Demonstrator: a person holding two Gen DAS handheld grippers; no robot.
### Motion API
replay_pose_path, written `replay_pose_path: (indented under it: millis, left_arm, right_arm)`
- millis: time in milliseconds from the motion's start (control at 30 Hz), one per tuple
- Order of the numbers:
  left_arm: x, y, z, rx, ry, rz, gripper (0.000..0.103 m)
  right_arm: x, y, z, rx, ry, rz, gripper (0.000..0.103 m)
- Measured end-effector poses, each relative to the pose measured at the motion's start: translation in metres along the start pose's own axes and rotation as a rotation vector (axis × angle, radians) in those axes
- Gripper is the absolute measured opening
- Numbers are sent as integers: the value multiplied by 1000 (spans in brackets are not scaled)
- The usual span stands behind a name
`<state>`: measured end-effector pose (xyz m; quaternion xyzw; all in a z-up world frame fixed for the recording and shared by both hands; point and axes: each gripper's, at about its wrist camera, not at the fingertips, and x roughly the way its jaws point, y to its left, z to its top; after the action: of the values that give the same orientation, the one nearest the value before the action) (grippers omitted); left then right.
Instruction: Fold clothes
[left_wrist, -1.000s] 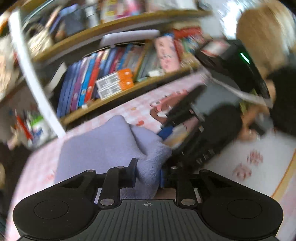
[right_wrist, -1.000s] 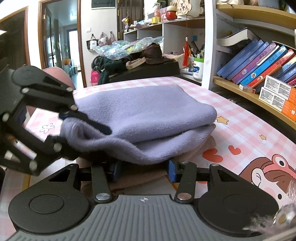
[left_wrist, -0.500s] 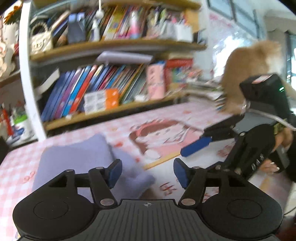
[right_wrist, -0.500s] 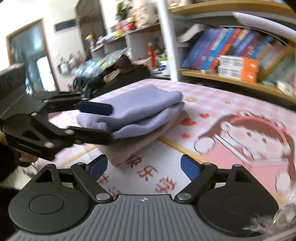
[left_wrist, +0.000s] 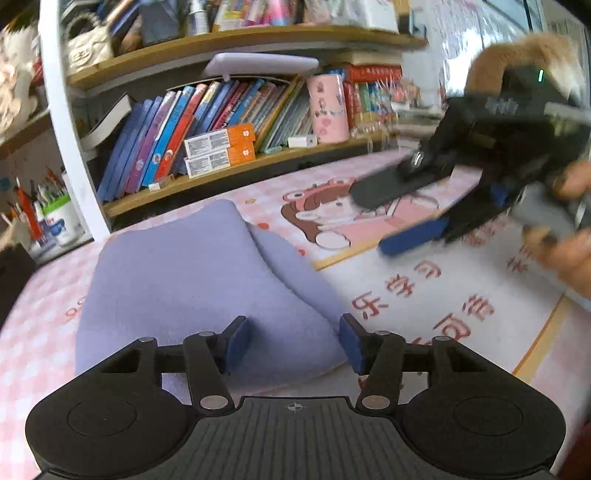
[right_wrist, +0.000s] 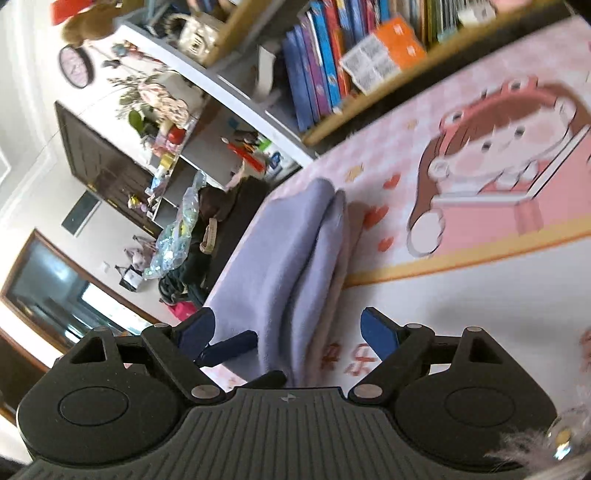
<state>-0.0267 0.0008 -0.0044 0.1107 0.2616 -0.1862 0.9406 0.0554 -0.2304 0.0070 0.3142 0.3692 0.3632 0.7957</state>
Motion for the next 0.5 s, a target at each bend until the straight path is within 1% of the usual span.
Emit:
replay_pose_path:
  millis: [33,100,167,200,300,333,433,467,500]
  left_arm:
    - [-11,9,1,-14,-39,-5,71]
    - [-34,30,4,-42,-122,27,87]
    - [-50,59,5,-105,-155,98,92]
    - [-55,75,4,-145,-156,136,93]
    - [-50,124,-5,-294,-93,222,93]
    - [-44,138,-8,-343,-70,211,93]
    - [-20,173,-18,-489,-6,101,93]
    - [-10,182,-20,-539,11,57,93]
    - [0,190,-22,-587,25,16,93]
  right_arm:
    - [5,1,0,10,8,-6,86]
    - [15,2,0,31,25,-18,86]
    - [24,3,0,51,41,-30,86]
    - [29,3,0,62,50,-36,86]
    - [44,5,0,92,74,-53,85]
    - [49,5,0,103,83,-59,84]
    - [61,7,3,105,88,-76,81]
    - [65,7,5,102,87,-81,79]
    - [69,8,6,99,86,-87,74]
